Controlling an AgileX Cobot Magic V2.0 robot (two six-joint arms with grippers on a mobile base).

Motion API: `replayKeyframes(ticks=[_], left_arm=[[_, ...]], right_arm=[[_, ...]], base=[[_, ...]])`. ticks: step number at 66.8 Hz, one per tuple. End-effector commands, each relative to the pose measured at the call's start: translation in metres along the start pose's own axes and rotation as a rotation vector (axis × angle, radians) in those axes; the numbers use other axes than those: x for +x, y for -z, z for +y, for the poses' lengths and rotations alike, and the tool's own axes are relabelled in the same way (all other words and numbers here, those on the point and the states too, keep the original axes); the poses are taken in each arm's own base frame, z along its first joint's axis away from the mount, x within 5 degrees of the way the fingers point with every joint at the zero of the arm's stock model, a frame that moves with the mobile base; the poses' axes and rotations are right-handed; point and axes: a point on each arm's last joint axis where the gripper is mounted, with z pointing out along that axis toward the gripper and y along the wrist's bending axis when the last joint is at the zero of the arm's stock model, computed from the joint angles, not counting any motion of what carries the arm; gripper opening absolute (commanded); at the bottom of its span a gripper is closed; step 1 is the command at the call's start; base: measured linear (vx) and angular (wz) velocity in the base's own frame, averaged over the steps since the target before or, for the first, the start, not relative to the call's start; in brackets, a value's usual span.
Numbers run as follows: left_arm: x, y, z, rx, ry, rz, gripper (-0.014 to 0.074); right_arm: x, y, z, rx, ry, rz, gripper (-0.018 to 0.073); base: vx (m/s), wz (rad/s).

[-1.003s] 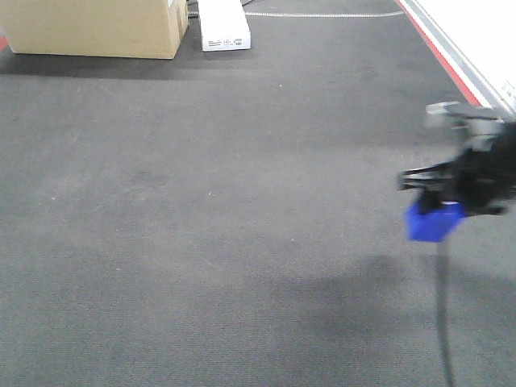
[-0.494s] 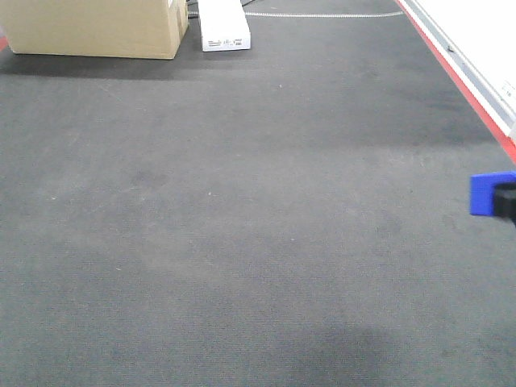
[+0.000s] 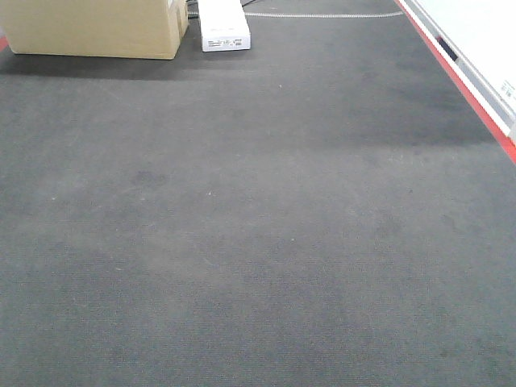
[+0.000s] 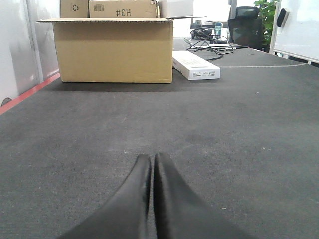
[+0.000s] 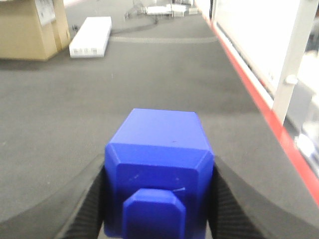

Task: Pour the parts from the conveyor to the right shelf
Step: 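Drive the base away from the conveyor holding the block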

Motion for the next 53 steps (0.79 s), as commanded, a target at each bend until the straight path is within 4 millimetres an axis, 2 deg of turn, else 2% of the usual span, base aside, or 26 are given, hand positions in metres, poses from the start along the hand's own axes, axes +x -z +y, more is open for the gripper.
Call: replayKeyframes(ticks=[1, 12, 53], left_arm=[[-0.014, 0.002, -0.001, 0.009, 0.014, -0.098, -0.0006], [-0.014, 0.002, -0.001, 0.009, 0.014, -0.098, -0.0006], [-0.014, 0.002, -0.001, 0.009, 0.014, -0.098, -0.0006]], right_arm=[[-0.014, 0.013, -0.001, 0.028, 0.02, -0.187, -0.0004], [-0.015, 0.026, -0.001, 0.031, 0.023, -0.259, -0.0004], [-0.015, 0.027, 0.0, 0.017, 0.021, -0.258, -0.0004]], base=[[0.0, 0.0], [0.0, 0.0], [0.0, 0.0]])
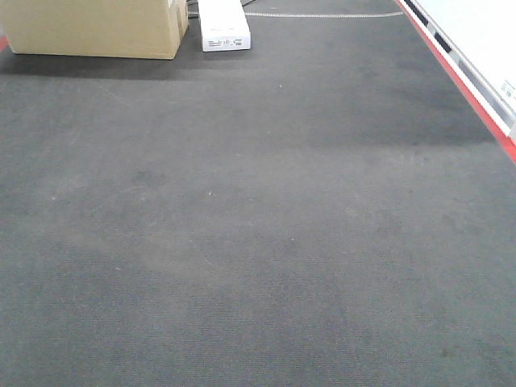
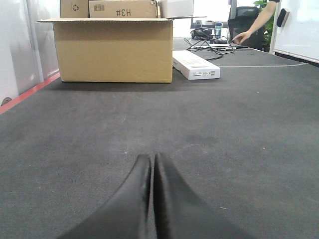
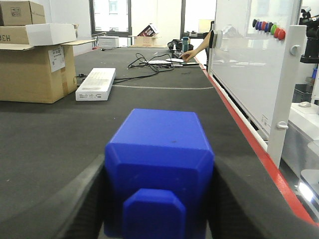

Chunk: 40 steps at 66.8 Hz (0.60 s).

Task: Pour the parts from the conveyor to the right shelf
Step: 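Drive the base away from the conveyor holding the block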

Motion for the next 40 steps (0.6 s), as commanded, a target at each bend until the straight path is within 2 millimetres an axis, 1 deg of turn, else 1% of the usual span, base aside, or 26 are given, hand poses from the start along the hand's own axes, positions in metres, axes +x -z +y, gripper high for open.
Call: replayKeyframes(ticks=[1, 24, 40], left_arm=[[-0.0135, 0.0018, -0.0006, 0.009, 0.014, -0.098, -0.0006], [-0.0135, 0.0018, -0.0006, 0.009, 0.014, -0.098, -0.0006], [-0.0135, 0.0018, -0.0006, 0.009, 0.014, -0.098, -0.0006]], right_arm=[[-0.0155, 0.0011, -0.0016, 0.016, 0.008, -0.095, -0.0004], [-0.0155, 0.0011, -0.0016, 0.016, 0.008, -0.095, -0.0004], [-0.0155, 0.0011, -0.0016, 0.016, 0.008, -0.094, -0.0004]], base=[[0.0, 0.0], [-0.04, 0.02], [-0.26, 0.0]])
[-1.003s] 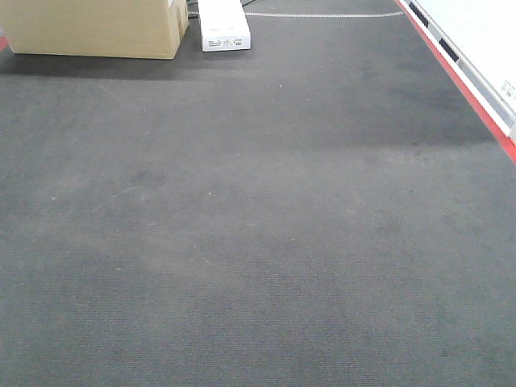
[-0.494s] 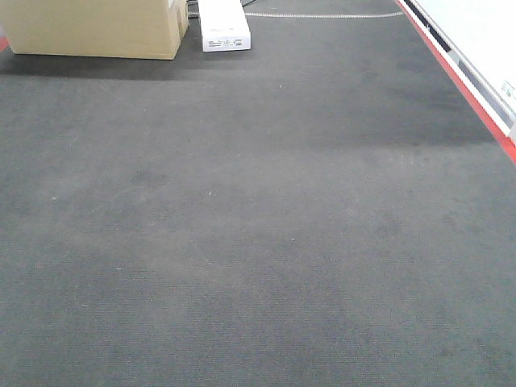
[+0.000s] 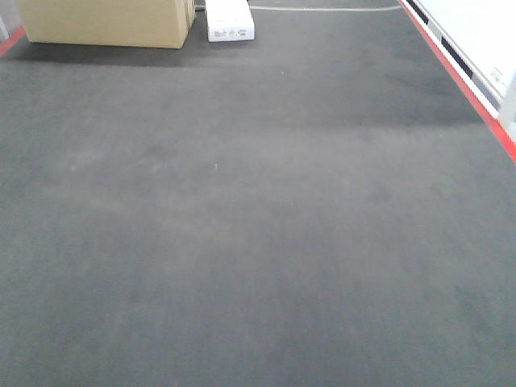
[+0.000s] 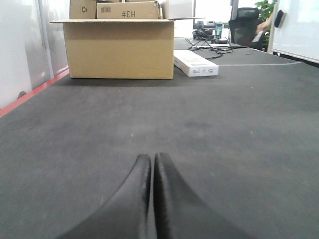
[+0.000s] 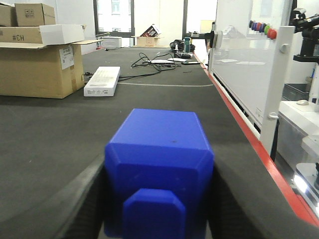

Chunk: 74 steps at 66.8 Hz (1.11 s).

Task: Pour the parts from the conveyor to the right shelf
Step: 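Drive the base away from the conveyor holding the block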

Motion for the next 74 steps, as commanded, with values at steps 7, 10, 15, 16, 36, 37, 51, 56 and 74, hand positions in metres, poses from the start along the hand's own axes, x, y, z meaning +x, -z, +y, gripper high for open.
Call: replayKeyframes(ticks=[7, 10, 15, 16, 36, 37, 51, 56, 74], left_arm=[[-0.0135, 0.0018, -0.0006, 0.009, 0.014, -0.098, -0.0006], [-0.0135, 0.0018, -0.0006, 0.009, 0.014, -0.098, -0.0006], [-0.0135, 0.0018, -0.0006, 0.009, 0.014, -0.098, -0.0006], [-0.0135, 0.0018, -0.0006, 0.009, 0.014, -0.098, -0.0006], [-0.0135, 0.0018, -0.0006, 0.009, 0.014, -0.098, -0.0006], [-0.0135, 0.0018, -0.0006, 0.009, 0.014, -0.098, -0.0006], [-0.0135, 0.0018, -0.0006, 0.009, 0.014, -0.098, -0.0006], [-0.0135, 0.0018, -0.0006, 0.009, 0.014, -0.098, -0.0006], [-0.0135, 0.0018, -0.0006, 0.009, 0.014, -0.098, -0.0006]], right_arm=[[-0.0155, 0.0011, -0.0016, 0.016, 0.007, -0.094, -0.0004], [-0.0155, 0.0011, -0.0016, 0.016, 0.007, -0.094, -0.0004], [-0.0155, 0.0011, -0.0016, 0.016, 0.007, -0.094, -0.0004], [-0.0155, 0.0011, -0.0016, 0.016, 0.007, -0.094, -0.0004], [-0.0155, 0.0011, -0.0016, 0.016, 0.007, -0.094, -0.0004], [-0.0155, 0.0011, -0.0016, 0.016, 0.007, -0.094, -0.0004], [-0.0155, 0.0011, -0.0016, 0.016, 0.007, -0.094, -0.0004], [-0.0156, 0.0011, -0.0016, 0.016, 0.007, -0.095, -0.0004], [-0.0155, 0.0011, -0.0016, 0.016, 0.007, -0.094, -0.0004]], base=[[-0.38, -0.03], [-0.43, -0.03], [-0.46, -0.03], [-0.47, -0.04], [-0.49, -0.04], [-0.47, 0.0], [-0.44, 0.02], [-0.39, 0.08], [-0.34, -0.1]])
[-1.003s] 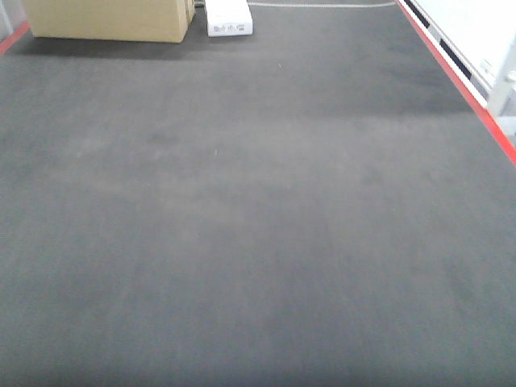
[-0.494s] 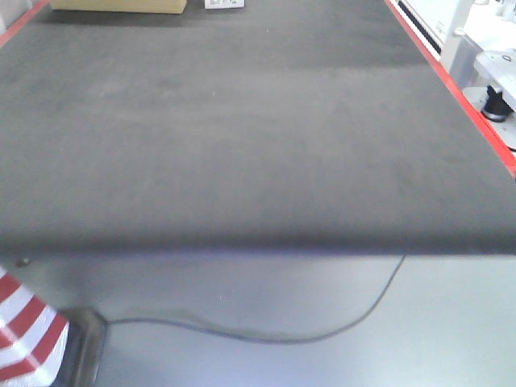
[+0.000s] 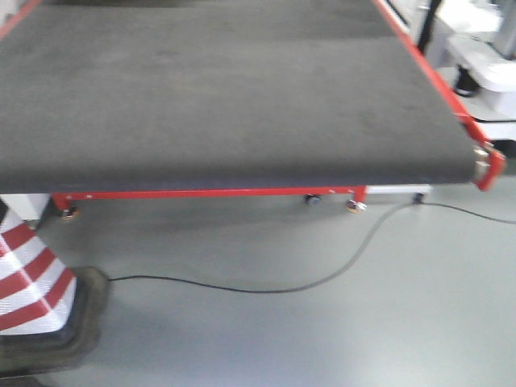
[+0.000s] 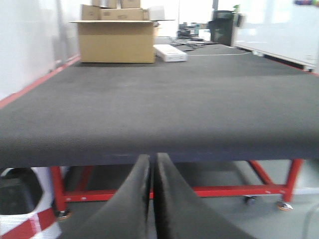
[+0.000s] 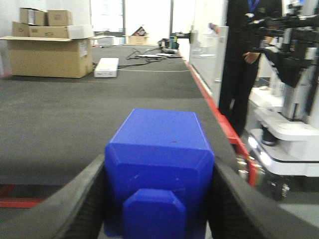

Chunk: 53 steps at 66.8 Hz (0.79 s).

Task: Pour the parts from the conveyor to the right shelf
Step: 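Drive the base away from the conveyor holding the block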

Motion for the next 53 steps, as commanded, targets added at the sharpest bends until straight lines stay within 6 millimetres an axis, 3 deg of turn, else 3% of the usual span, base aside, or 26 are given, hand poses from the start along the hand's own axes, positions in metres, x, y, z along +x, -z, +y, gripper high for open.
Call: replayKeyframes(ticks=[1, 53], left_arm=[[-0.0135, 0.0018, -0.0006, 0.009, 0.014, -0.098, -0.0006], [-0.0135, 0.0018, -0.0006, 0.009, 0.014, -0.098, -0.0006]], right_arm=[[-0.0155, 0.0011, -0.0016, 0.016, 0.006, -0.094, -0.0004], [-0.0155, 0.0011, -0.0016, 0.016, 0.006, -0.094, -0.0004]], base=[[-0.3, -0.41], [-0.23, -0.83]])
